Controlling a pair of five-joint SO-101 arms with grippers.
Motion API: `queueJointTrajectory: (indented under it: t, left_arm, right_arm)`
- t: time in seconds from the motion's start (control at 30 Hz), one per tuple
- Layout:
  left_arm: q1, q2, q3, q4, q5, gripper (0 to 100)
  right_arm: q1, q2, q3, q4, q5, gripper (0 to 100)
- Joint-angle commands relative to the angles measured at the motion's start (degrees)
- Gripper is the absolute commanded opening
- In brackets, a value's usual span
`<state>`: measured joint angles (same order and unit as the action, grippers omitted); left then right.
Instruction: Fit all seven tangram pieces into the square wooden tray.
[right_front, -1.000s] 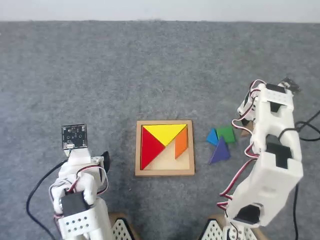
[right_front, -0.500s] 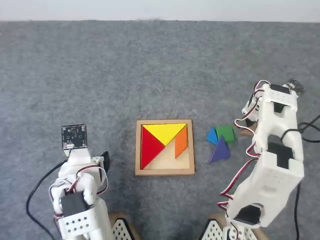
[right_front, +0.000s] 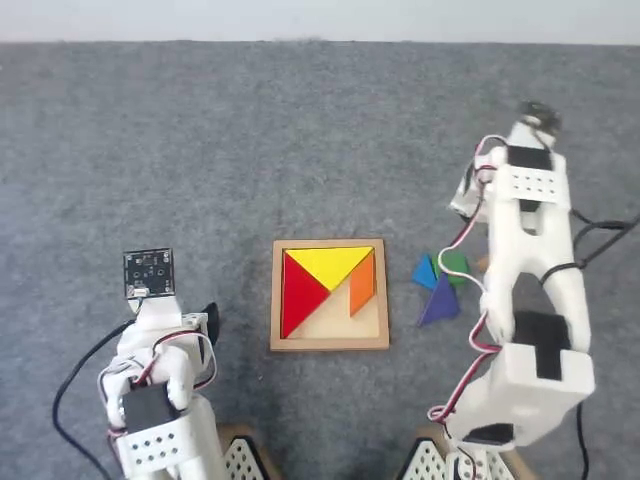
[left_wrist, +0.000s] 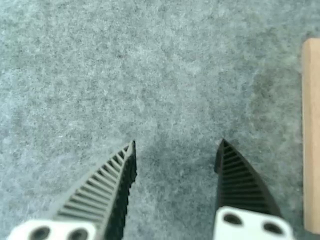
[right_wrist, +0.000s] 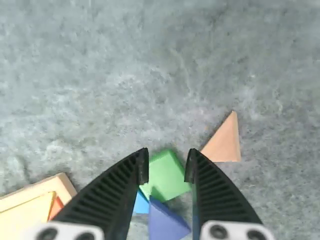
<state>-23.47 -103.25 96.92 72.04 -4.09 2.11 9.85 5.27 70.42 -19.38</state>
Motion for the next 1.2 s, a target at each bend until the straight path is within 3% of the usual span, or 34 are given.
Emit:
queueJointTrajectory:
  t: [0.0, 0.2, 0.37, 0.73, 1.17]
  left_arm:
    - [-0.26, -0.88, -0.48, 0.26, 0.53, 24]
    - [-0.26, -0.88, -0.48, 0.26, 0.53, 24]
    - [-0.26, -0.88, -0.48, 0.26, 0.53, 24]
    - [-0.26, -0.88, -0.48, 0.26, 0.53, 24]
    - [-0.26, -0.88, -0.48, 0.26, 0.53, 24]
  right_arm:
    - [-0.22, -3.56, -2.11, 1.10, 1.14, 13.2]
    - [3.47, 3.91, -1.49, -0.48, -5.98, 24.0]
    - [7.43, 14.02, -5.45, -1.89, -6.42, 24.7]
    - [8.13, 22.64, -15.82, 5.05, 1.67, 2.4]
    - [5.76, 12.09, -15.74, 12.79, 1.41, 0.6]
